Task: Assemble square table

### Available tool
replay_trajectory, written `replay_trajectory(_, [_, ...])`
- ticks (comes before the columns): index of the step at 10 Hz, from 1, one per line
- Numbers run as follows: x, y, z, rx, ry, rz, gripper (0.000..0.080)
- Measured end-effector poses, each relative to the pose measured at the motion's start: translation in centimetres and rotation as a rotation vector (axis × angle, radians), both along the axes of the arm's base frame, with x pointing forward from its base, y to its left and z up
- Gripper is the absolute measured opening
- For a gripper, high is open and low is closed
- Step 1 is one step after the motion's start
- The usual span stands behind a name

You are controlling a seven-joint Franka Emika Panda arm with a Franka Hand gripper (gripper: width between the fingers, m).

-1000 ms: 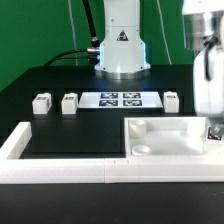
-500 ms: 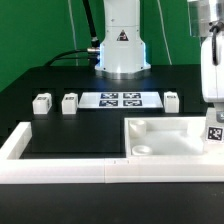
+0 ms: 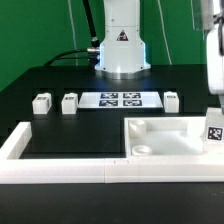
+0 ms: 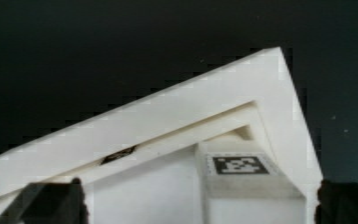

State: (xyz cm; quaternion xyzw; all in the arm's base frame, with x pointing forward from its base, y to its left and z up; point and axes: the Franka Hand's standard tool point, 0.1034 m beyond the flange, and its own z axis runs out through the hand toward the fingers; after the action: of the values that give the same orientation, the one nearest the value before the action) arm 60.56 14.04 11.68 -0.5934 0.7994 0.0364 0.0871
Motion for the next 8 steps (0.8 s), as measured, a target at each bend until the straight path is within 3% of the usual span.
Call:
replay_trajectory(1, [-0.9, 0.2, 0.8, 0.001, -0.003, 0.061, 0.0649])
replay_trajectory(3, [-3.2, 0.3, 0.0, -0.015, -0.005, 0.195, 0.0649])
replay_trajectory(8, [-3.0, 0.2, -0.2, -0.046, -0.064, 0.556, 0.0649])
